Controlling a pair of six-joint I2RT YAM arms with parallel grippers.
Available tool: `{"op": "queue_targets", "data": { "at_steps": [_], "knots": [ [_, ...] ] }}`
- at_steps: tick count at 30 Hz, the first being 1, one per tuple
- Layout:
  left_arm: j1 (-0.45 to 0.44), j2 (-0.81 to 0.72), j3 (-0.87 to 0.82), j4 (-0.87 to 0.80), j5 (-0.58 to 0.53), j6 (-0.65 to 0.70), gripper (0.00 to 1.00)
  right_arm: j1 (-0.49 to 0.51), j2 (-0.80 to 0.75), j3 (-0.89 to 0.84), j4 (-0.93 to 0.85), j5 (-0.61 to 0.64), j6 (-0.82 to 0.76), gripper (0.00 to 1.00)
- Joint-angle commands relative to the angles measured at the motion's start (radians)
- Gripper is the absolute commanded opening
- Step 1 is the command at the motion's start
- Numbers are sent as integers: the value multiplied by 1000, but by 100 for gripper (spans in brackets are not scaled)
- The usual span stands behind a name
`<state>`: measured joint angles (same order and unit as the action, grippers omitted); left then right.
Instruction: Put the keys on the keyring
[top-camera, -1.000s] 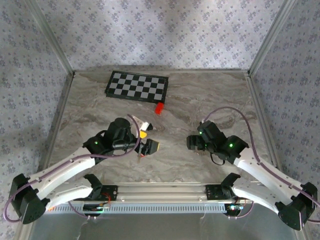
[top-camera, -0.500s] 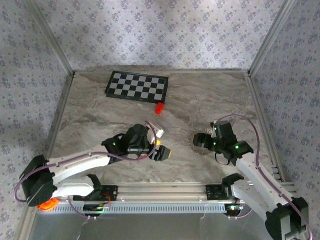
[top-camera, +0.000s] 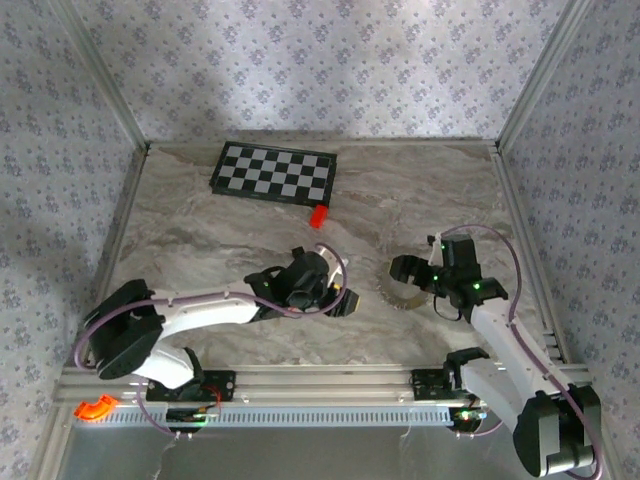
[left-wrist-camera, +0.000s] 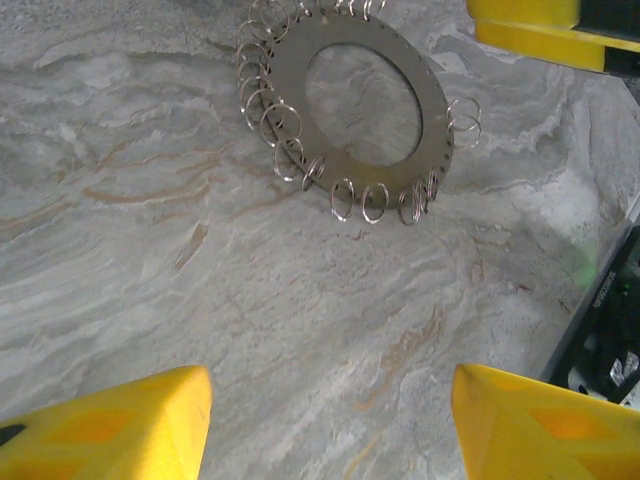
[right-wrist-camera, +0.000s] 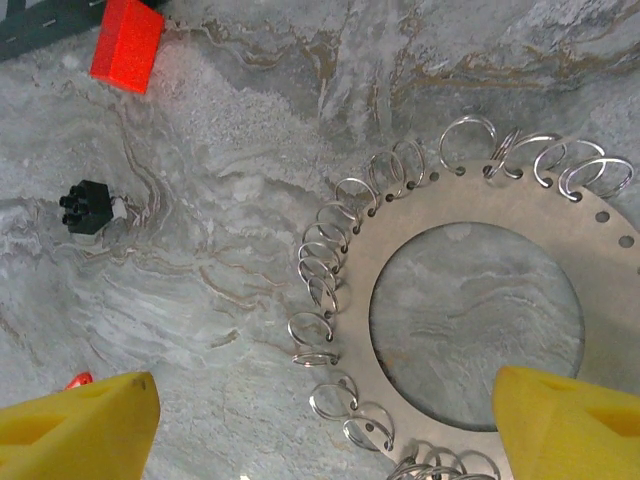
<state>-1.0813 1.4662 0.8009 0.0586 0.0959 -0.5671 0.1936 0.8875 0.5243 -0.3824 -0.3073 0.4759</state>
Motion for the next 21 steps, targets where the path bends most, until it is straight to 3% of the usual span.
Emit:
{"op": "queue_targets", "data": {
  "at_steps": [1,21],
  "knots": [
    [-8,57,49,57,0,-23,60,-19,-6,-12,18,-12,-21,89],
    [-22,387,233,156,71,-81,45,-121,-49,-29,-27,-73,-74,92]
  ]
}}
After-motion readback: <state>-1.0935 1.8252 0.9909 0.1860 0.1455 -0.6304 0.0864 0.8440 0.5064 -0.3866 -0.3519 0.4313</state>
